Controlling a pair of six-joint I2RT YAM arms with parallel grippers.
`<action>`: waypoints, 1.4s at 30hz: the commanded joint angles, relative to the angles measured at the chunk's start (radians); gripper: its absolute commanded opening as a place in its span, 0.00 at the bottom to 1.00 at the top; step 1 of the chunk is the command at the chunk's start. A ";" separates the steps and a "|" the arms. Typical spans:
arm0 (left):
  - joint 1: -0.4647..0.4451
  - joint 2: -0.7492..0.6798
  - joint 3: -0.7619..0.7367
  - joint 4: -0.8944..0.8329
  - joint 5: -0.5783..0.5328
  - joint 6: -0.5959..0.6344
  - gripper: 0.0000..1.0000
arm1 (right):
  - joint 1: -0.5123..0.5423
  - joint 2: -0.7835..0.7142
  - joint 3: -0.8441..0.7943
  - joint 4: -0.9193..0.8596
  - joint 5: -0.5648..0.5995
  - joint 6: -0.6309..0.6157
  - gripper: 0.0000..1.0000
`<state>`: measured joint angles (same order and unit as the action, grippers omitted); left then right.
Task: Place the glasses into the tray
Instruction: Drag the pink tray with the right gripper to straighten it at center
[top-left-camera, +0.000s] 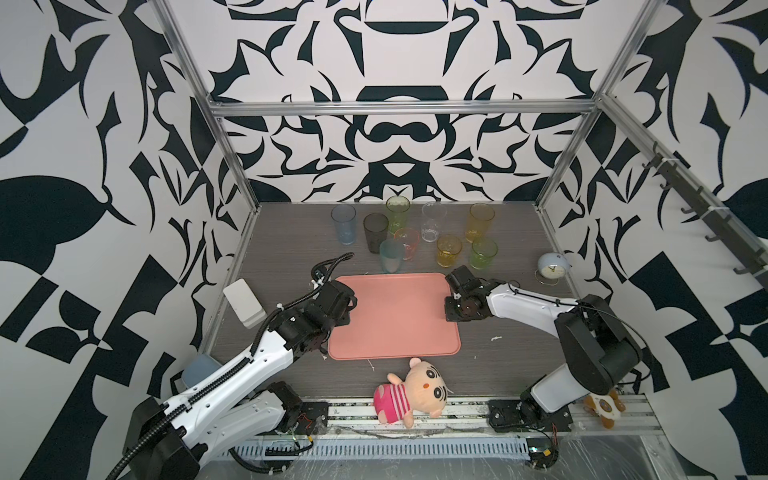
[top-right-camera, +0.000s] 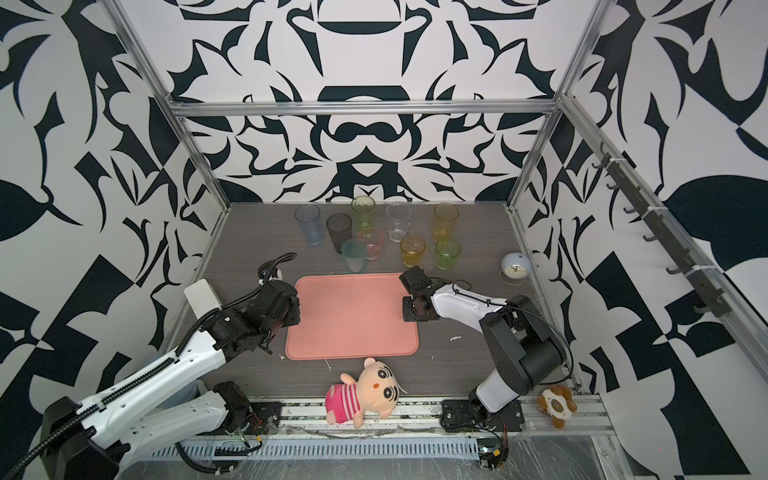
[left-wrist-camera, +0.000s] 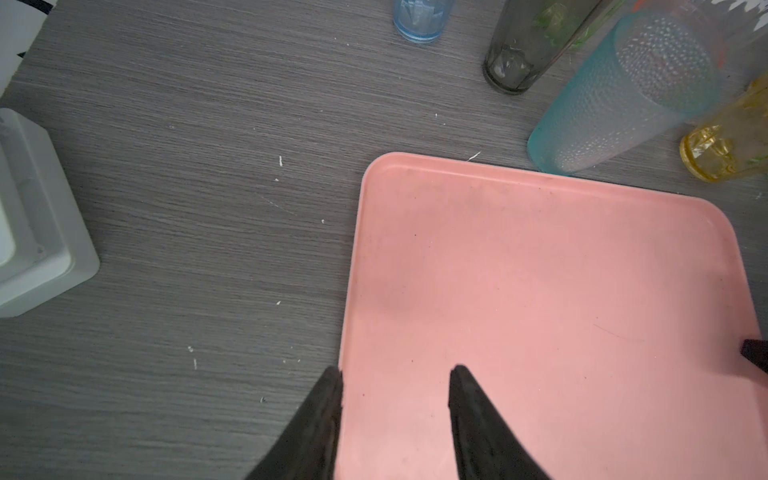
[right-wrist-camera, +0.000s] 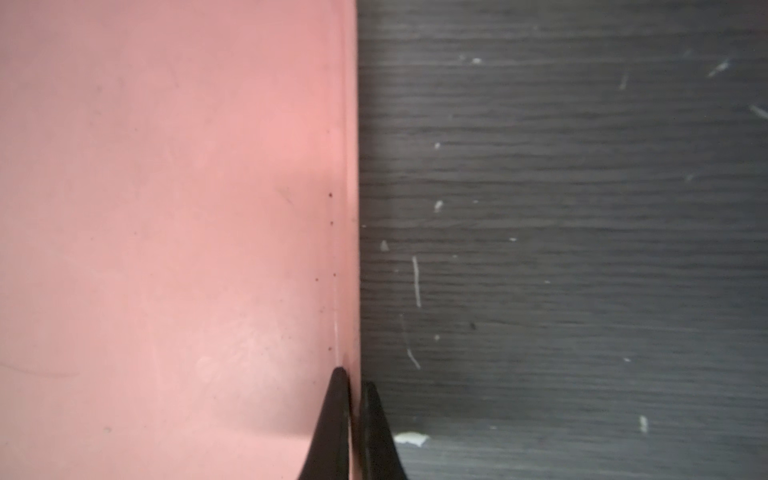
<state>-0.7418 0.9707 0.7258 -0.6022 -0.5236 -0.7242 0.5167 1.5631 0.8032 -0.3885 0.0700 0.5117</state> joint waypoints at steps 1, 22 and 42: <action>-0.001 0.009 -0.004 0.004 0.008 0.000 0.46 | -0.048 -0.023 -0.033 -0.067 0.028 -0.042 0.00; -0.001 0.009 -0.016 0.016 0.014 -0.004 0.47 | -0.161 -0.017 -0.027 -0.103 0.042 -0.033 0.00; -0.001 0.023 0.007 0.032 0.023 -0.011 0.48 | -0.161 -0.048 0.023 -0.144 0.038 -0.006 0.10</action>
<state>-0.7418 0.9840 0.7250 -0.5743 -0.5003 -0.7254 0.3656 1.5372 0.7975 -0.4595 0.0658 0.4740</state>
